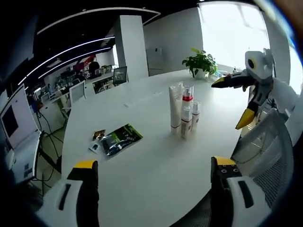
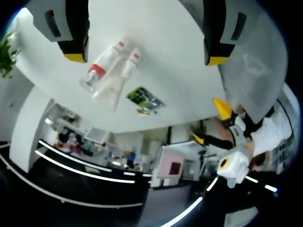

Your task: Arrange the skincare products in the storage area until every visible bottle or jar stands upright without overlapping.

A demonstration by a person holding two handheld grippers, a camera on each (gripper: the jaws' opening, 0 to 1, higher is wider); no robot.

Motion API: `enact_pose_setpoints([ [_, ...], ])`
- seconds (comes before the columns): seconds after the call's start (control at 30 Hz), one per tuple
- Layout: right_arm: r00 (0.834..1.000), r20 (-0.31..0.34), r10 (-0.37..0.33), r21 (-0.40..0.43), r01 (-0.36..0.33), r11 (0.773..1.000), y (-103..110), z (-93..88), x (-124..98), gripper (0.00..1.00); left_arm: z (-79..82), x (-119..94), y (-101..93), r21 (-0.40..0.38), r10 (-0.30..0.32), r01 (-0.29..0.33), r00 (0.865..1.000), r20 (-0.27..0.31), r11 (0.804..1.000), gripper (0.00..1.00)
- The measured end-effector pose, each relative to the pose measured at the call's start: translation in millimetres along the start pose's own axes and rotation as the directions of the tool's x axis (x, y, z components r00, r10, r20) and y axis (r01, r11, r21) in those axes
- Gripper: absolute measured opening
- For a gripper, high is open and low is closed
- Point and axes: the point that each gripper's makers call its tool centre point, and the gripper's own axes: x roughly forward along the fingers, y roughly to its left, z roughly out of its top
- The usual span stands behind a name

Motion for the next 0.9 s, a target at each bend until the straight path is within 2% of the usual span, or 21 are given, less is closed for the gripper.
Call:
enact_pose_setpoints([
  [0.37,0.998,-0.015,-0.068,0.04,0.068,0.997,2,9.5,10,0.99,-1.8,3,23.2,0.02,-0.054,0.054,0.998,0.012,0.998,0.98],
  [0.77,0.99,-0.016,-0.139,0.037,0.14,0.989,12,28.7,19,0.99,-13.5,3,43.8,0.038,-0.114,0.113,0.993,0.016,0.993,0.97],
  [0.9,0.989,-0.017,-0.146,0.03,0.146,0.989,15,33.5,23,0.99,-14.8,2,52.8,0.03,-0.111,0.11,0.993,0.028,0.993,0.97],
])
